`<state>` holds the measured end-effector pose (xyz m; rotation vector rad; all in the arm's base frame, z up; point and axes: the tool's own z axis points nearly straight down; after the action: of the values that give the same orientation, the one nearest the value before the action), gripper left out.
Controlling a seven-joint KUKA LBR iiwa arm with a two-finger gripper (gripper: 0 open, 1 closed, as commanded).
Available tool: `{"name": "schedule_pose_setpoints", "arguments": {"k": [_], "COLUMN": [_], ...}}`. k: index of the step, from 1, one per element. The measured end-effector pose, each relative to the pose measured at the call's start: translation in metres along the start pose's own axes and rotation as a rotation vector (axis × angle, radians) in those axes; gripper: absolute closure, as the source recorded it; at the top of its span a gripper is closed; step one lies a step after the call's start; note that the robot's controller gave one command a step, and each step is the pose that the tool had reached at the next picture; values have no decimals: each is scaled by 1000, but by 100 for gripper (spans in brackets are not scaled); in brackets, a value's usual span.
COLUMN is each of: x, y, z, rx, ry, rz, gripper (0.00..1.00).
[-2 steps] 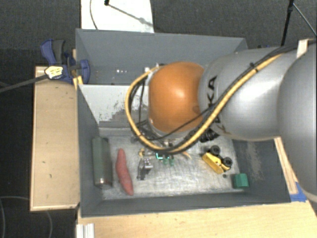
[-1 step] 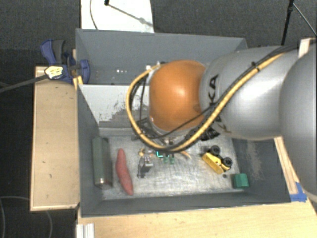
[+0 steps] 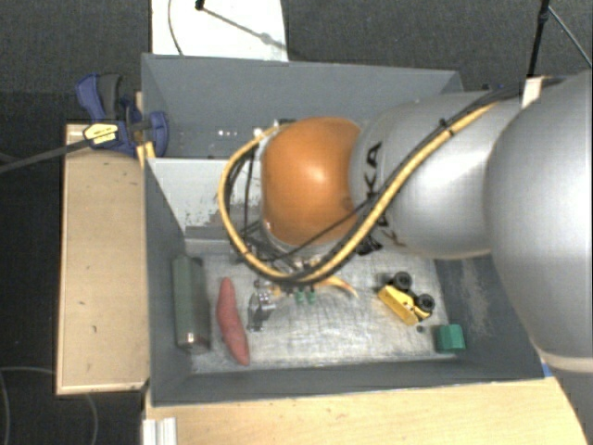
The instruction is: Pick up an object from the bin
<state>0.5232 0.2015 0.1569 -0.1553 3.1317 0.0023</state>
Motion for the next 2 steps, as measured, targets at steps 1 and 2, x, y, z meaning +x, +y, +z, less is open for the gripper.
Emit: {"name": "schedule_pose_setpoints", "arguments": {"k": [1,2], "x": [-29,2], "y": [27,40], "z": [55,87], "rx": [-2,3], "ry": [-5,7], "rz": [-122,201], "gripper": [0,100]}}
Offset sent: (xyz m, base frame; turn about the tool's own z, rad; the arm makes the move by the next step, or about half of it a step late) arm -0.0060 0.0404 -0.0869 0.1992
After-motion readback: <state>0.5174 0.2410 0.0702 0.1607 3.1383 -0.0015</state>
